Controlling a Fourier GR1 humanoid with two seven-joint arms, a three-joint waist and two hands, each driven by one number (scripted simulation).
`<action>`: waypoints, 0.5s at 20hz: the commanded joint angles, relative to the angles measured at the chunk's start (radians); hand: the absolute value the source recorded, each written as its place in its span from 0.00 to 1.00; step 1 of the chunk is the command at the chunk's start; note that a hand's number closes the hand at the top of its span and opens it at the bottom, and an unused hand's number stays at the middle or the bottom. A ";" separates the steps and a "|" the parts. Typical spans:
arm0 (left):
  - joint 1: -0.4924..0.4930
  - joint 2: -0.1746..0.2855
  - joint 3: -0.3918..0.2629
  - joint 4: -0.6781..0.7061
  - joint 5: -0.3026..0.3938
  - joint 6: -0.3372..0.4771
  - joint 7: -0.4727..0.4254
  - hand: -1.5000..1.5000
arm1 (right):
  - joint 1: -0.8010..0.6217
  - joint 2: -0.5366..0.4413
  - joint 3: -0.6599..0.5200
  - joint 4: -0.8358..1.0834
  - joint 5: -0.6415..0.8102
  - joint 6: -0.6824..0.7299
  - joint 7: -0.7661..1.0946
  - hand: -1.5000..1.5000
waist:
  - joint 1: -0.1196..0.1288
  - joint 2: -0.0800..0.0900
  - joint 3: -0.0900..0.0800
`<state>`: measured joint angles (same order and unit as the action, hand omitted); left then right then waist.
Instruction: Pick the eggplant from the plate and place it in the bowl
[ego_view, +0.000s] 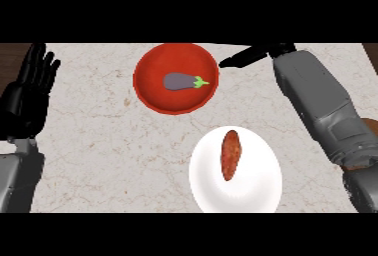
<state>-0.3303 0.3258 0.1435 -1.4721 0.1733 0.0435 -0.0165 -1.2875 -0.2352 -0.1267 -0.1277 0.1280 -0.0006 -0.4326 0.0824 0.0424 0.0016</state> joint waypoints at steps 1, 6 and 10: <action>0.018 -0.008 -0.007 -0.022 -0.002 -0.003 -0.007 0.50 | 0.039 -0.091 -0.037 0.013 -0.029 0.074 -0.046 0.00 | 0.010 0.000 0.001; 0.007 -0.005 -0.005 -0.022 0.000 -0.007 -0.007 0.50 | 0.096 -0.201 -0.067 0.021 -0.053 0.180 -0.115 0.00 | 0.022 0.010 0.003; -0.003 -0.013 -0.017 -0.009 -0.005 -0.014 -0.021 0.50 | 0.111 -0.270 -0.075 0.025 -0.057 0.262 -0.139 0.00 | 0.031 0.021 0.005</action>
